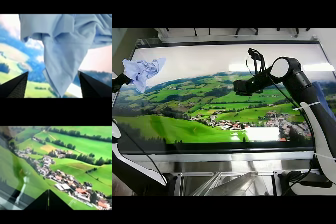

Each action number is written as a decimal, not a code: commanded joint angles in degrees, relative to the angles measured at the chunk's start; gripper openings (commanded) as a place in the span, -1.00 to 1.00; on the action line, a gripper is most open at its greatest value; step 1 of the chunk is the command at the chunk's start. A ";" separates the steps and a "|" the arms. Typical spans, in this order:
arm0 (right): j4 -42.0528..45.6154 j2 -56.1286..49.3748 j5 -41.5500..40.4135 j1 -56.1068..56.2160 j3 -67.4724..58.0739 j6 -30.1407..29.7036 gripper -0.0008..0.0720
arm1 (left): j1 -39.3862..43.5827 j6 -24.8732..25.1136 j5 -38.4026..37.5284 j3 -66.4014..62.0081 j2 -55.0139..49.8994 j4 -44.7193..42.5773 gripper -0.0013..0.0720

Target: Fold the shirts.

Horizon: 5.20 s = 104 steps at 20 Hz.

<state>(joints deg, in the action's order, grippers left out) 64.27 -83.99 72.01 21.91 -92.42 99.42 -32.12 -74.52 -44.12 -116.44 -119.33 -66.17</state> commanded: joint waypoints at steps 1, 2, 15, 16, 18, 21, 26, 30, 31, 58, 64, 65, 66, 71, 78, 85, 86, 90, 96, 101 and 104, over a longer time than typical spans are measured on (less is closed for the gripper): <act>0.00 -0.02 0.00 -0.02 0.02 0.02 -0.92 | -0.11 4.04 13.09 -4.28 -8.13 4.85 0.91; 0.00 -0.02 -0.02 -0.02 0.02 0.02 -0.92 | 0.22 4.02 19.04 -1.81 -8.13 4.85 0.63; -0.02 -0.59 0.00 -0.02 0.02 0.02 -0.92 | 3.15 3.39 -0.13 -2.43 -13.55 9.18 0.47; 0.00 -0.81 0.00 -0.02 0.02 0.02 -0.92 | 3.63 2.60 -0.13 -2.38 -13.55 9.16 0.46; 0.00 -1.07 -0.02 -0.02 0.02 0.02 -0.92 | 4.57 1.99 1.16 -2.38 -13.53 9.25 -0.12; 0.00 -1.53 -0.02 -0.02 0.02 0.02 -0.92 | 5.79 2.05 3.02 -2.38 -13.53 9.16 -0.92; 0.00 -2.49 0.00 -0.02 0.02 0.02 -0.92 | 5.99 2.16 4.57 -2.38 -8.37 8.70 -0.92; 0.00 -3.50 -0.02 -0.02 0.02 0.02 -0.92 | 6.03 2.27 0.02 -2.38 1.84 8.83 -0.92; 0.00 -3.76 0.00 -0.02 0.02 0.02 -0.92 | 6.38 2.27 -2.12 -2.36 4.98 9.14 -0.92; 14.62 2.36 20.11 -17.79 0.07 0.11 -0.92 | 84.46 -37.44 5.25 54.80 54.75 -4.48 -0.92; 14.58 9.11 20.87 -20.98 0.09 -8.66 -0.92 | 95.82 -36.20 8.00 46.60 37.09 1.33 -0.92; 14.58 8.94 20.87 -20.98 0.09 -8.87 -0.92 | 95.86 -35.10 4.50 43.74 35.30 1.31 -0.49; 14.60 8.52 20.85 -20.98 0.09 -9.29 -0.92 | 95.21 -34.80 0.15 41.22 34.36 1.16 0.55; 13.53 4.61 24.44 -20.87 0.09 -9.27 -0.92 | 87.25 -28.70 -23.50 37.79 41.29 -5.44 0.95; 3.43 1.79 21.22 -20.50 0.09 -9.75 -0.92 | 66.16 -39.01 -20.52 74.36 78.09 -5.31 0.95; 2.32 1.81 19.98 -16.28 0.09 -10.32 -0.92 | 38.47 -30.93 -3.89 102.75 91.12 16.72 0.95; 2.32 1.81 19.98 -15.65 0.09 -10.32 -0.92 | 36.35 -30.75 -1.53 103.47 90.20 16.96 0.95; 2.32 1.81 19.96 -13.14 0.09 -10.32 -0.92 | 35.98 -15.47 6.12 103.69 80.11 31.08 0.95; 2.54 2.40 19.98 -12.35 0.09 -10.29 -0.92 | 46.31 -4.96 12.83 93.33 55.32 37.77 0.95; 2.56 4.68 20.41 -12.39 0.09 -10.32 -0.92 | 48.39 -4.87 13.86 82.01 40.63 37.75 0.95; 3.72 6.40 20.41 -12.55 0.09 -10.34 -0.92 | 48.39 -4.37 8.90 77.29 38.16 37.07 0.32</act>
<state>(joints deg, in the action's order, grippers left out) 66.92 -78.98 92.40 9.43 -92.33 89.10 15.81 -79.85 -32.36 -34.52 -77.12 -28.51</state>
